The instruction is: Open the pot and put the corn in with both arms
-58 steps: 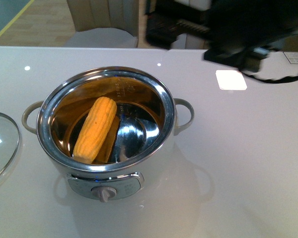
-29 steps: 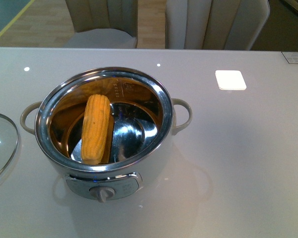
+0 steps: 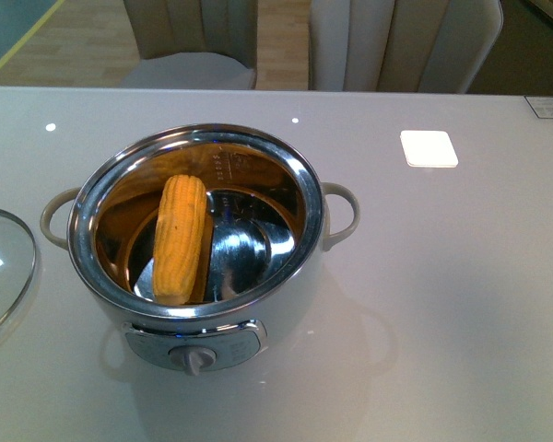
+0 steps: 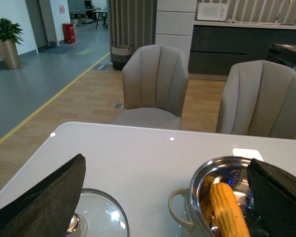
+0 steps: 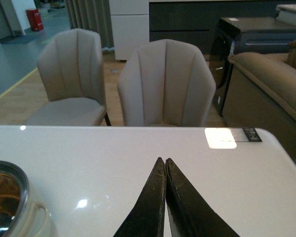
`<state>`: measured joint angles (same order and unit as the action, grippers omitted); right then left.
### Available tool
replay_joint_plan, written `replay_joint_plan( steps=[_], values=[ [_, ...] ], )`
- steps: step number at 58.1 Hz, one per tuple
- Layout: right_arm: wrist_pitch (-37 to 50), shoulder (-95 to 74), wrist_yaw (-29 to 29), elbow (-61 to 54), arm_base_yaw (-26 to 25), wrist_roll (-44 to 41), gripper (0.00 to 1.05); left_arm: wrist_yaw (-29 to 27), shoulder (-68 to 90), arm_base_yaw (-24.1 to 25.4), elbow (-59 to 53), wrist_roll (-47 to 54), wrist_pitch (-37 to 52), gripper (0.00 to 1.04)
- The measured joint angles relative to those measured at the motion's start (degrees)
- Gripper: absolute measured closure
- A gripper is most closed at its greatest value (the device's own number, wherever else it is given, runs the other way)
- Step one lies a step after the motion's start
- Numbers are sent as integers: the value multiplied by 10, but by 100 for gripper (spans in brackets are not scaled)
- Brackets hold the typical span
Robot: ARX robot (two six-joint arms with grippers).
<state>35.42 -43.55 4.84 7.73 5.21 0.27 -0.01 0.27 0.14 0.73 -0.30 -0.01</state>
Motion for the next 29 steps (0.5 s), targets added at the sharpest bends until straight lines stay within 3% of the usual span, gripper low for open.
replay_joint_plan(
  steps=[3,9,29],
  values=[
    [-9,16,-34,-8,-21,0,103,0,0,0,0,0,0,7],
    [-26,47,-43,-24,-48,0,103,0,0,0,0,0,0,7],
    [-90,150,-47,-61,-50,0,103,0,0,0,0,0,0,7]
  ],
)
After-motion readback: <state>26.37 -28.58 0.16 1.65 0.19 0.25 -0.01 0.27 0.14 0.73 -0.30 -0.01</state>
